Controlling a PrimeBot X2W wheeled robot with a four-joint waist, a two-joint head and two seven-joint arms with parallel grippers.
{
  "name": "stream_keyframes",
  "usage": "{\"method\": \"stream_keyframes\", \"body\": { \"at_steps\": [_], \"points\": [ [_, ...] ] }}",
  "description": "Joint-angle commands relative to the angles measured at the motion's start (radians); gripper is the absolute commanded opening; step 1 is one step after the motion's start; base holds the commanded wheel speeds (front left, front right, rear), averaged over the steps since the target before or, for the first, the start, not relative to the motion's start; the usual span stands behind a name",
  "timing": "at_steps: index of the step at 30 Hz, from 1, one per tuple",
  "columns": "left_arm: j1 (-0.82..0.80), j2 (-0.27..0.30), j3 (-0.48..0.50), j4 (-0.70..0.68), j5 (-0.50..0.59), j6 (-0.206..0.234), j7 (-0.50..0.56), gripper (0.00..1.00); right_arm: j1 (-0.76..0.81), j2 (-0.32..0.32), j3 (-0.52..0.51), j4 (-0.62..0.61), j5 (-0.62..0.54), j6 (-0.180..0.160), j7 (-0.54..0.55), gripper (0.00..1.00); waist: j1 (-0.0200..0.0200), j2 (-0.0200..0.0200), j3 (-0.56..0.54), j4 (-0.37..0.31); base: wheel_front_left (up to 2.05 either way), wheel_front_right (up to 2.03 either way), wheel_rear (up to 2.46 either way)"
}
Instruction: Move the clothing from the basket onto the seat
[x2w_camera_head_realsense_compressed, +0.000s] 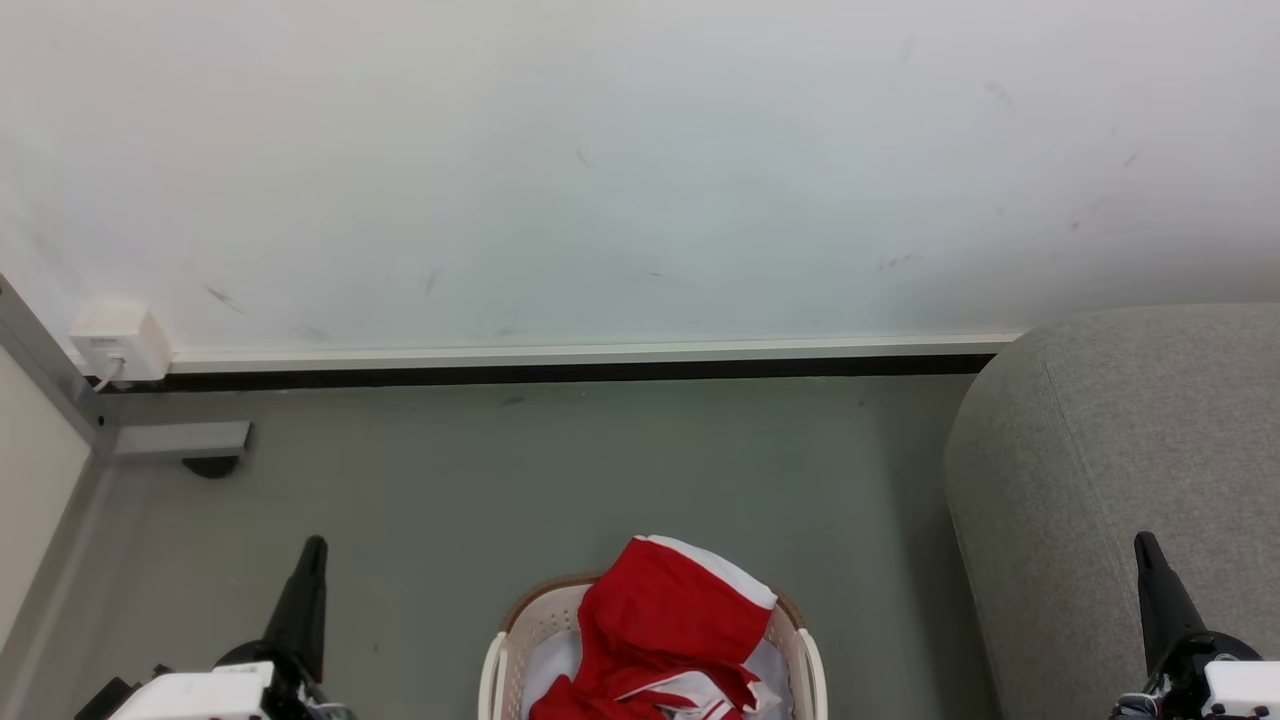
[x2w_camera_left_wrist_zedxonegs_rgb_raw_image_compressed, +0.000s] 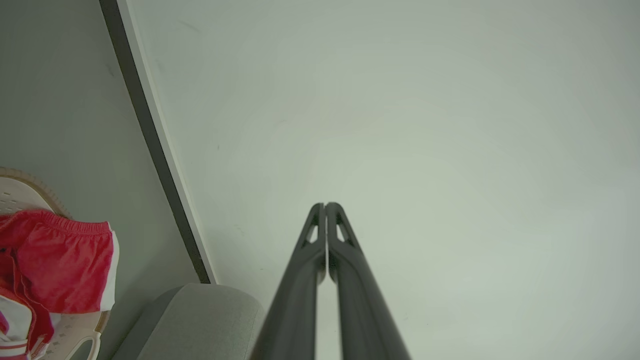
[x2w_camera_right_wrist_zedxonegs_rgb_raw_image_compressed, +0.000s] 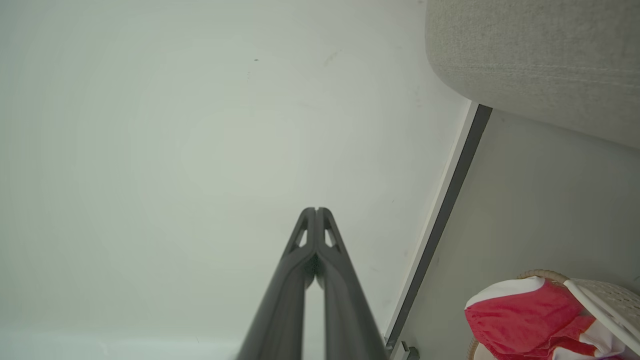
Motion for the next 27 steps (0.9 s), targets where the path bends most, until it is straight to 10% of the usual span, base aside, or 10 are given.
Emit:
{"method": "stream_keyframes", "body": {
  "at_steps": [1, 4, 5, 27],
  "points": [
    [-0.009, 0.007, 0.002, -0.003, -0.014, -0.005, 0.003, 0.00, -0.012, -0.006, -0.003, -0.005, 0.002, -0.002, 0.002, 0.00, 0.0000, -0.0001, 0.000, 0.000, 0.00, 0.00, 0.00],
    [-0.009, 0.007, 0.002, -0.003, -0.014, -0.005, 0.003, 0.00, -0.012, -0.006, -0.003, -0.005, 0.002, -0.002, 0.002, 0.00, 0.0000, -0.0001, 0.000, 0.000, 0.00, 0.00, 0.00],
    [0.000, 0.000, 0.000, 0.000, 0.000, 0.000, 0.000, 1.00, 0.000, 0.000, 0.000, 0.000, 0.000, 0.000, 0.000, 1.00, 0.0000, -0.0001, 0.000, 0.000, 0.00, 0.00, 0.00],
    [0.006, 0.001, -0.090, -0.017, 0.224, 0.013, -0.105, 1.00, 0.032, -0.003, 0.023, -0.053, -0.401, 0.000, -0.104, 1.00, 0.0000, -0.0001, 0.001, 0.014, 0.00, 0.00, 0.00]
  ]
}}
